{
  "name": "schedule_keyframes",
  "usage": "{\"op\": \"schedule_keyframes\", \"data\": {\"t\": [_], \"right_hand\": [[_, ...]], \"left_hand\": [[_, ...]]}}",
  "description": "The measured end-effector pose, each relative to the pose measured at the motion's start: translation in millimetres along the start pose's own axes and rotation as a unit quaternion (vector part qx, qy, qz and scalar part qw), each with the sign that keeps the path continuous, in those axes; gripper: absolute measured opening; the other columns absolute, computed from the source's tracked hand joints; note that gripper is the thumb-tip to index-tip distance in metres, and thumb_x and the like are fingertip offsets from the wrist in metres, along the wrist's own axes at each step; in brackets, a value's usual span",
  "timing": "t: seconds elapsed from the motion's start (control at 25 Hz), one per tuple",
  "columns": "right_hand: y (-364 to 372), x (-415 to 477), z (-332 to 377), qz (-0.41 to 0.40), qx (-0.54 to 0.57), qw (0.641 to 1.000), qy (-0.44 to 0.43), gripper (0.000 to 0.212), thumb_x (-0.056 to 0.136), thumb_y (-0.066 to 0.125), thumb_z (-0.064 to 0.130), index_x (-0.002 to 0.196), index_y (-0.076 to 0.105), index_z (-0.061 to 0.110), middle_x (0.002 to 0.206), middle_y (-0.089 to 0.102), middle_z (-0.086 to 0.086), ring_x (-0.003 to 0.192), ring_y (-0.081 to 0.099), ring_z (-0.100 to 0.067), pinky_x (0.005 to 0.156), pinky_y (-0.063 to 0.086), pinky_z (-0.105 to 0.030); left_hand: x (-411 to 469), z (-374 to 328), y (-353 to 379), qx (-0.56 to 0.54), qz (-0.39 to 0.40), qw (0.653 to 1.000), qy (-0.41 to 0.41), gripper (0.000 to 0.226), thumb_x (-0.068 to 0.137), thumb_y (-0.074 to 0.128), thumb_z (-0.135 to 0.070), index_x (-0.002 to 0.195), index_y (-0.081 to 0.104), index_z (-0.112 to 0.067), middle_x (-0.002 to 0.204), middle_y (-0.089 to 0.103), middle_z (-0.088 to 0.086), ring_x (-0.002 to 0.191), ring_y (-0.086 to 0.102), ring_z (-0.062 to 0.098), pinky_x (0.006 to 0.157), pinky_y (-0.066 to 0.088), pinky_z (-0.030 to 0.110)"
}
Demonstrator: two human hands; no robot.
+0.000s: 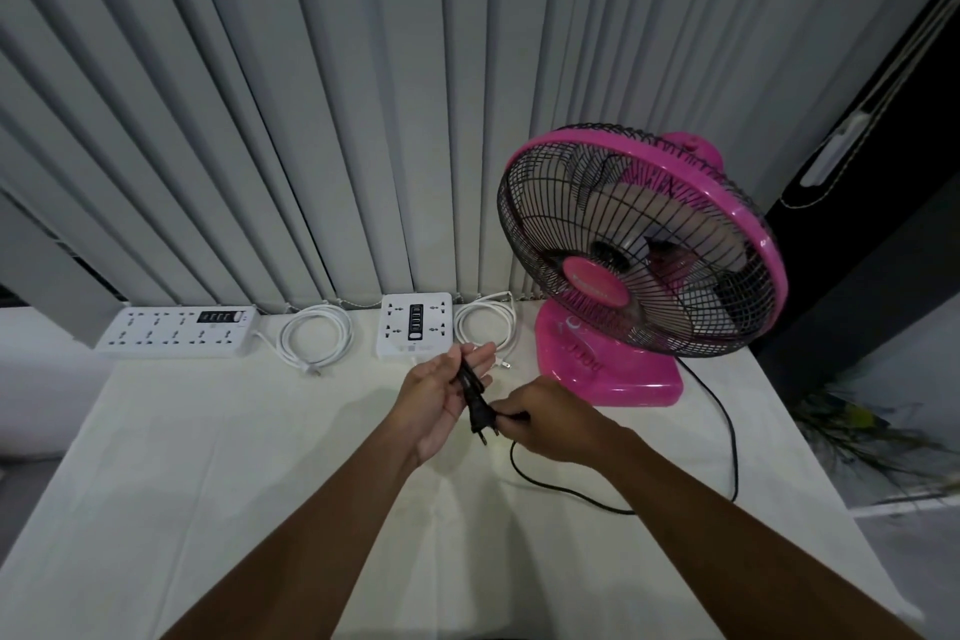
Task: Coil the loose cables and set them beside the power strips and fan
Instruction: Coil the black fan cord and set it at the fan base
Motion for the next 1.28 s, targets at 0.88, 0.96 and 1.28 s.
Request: {"op": "schedule_keyframes", "data": {"t": [0.88,0.96,1.28], "right_hand": [[24.6,-12.9,-23.8,-0.059,0.043,0.997,0.032,0.032,0.104,0.045,0.047,0.131,0.059,0.038,0.064,0.052,0.009,0.056,0.046,-0.010,0.061,0.047,-0.035],[22.6,-15.9,-18.1,-0.024,-0.028,0.999,0.016,0.039,0.105,0.038,0.049,0.143,0.046,0.044,0.066,0.047,0.008,0.059,0.049,-0.019,0.061,0.048,-0.038],[-4.9,-14.8,-2.6,-0.008,0.102,0.995,0.015,0.026,0.094,0.058,0.039,0.080,0.073,0.024,0.053,0.060,0.014,0.044,0.048,-0.009,0.050,0.044,-0.029]], "left_hand": [[-8.5,-2.3,8.4,-0.026,0.066,0.997,-0.041,0.025,0.101,0.046,-0.016,0.106,0.060,0.005,0.115,0.069,0.029,0.109,0.068,0.038,0.090,0.057,0.038],[-5.0,-0.8,5.8,-0.018,0.059,0.997,-0.035,0.027,0.096,0.052,-0.017,0.109,0.057,0.006,0.122,0.065,0.030,0.116,0.064,0.038,0.097,0.054,0.042],[4.9,11.4,-1.7,0.262,-0.002,0.964,-0.034,0.027,0.102,0.050,-0.021,0.110,0.059,0.003,0.107,0.076,0.012,0.096,0.069,0.022,0.086,0.052,0.038]]}}
Point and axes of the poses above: each hand's wrist, its own x-axis towards the middle knuckle, its own y-axis out of the palm, z = x × y, the point moved 1 cm from there along x, towards the middle knuckle
